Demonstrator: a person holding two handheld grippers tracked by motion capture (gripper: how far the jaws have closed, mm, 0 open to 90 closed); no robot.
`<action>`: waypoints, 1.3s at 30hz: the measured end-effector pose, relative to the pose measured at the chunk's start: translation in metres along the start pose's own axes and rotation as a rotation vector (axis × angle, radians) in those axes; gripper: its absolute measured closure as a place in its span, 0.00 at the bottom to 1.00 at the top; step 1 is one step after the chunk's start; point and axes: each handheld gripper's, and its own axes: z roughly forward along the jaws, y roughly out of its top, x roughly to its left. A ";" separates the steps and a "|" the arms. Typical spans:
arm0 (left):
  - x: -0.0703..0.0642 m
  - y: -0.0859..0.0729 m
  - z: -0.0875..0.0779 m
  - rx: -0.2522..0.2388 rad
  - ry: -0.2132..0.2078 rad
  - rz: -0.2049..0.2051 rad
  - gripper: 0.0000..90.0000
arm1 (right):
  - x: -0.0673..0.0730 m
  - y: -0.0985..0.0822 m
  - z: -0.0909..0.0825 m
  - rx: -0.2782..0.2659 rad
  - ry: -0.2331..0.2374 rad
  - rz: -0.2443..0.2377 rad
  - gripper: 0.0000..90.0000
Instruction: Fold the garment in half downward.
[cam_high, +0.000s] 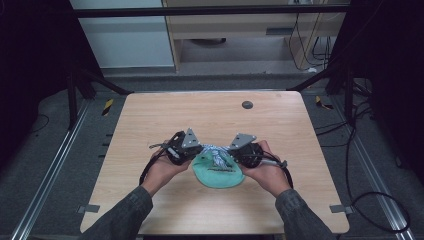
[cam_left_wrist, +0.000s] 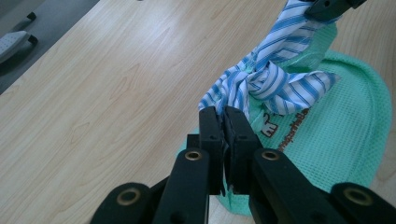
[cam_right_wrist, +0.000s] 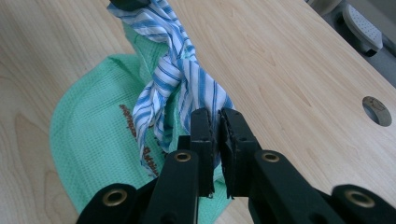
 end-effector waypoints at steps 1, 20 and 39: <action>-0.001 -0.001 0.000 -0.001 0.001 0.002 0.97 | 0.001 -0.001 0.000 0.001 0.001 -0.005 0.93; -0.019 -0.016 0.004 -0.003 -0.044 -0.002 0.97 | 0.017 -0.015 0.004 0.016 0.037 -0.015 1.00; -0.022 -0.024 0.001 -0.009 -0.060 0.000 0.97 | 0.020 -0.020 0.004 0.018 0.052 0.044 0.70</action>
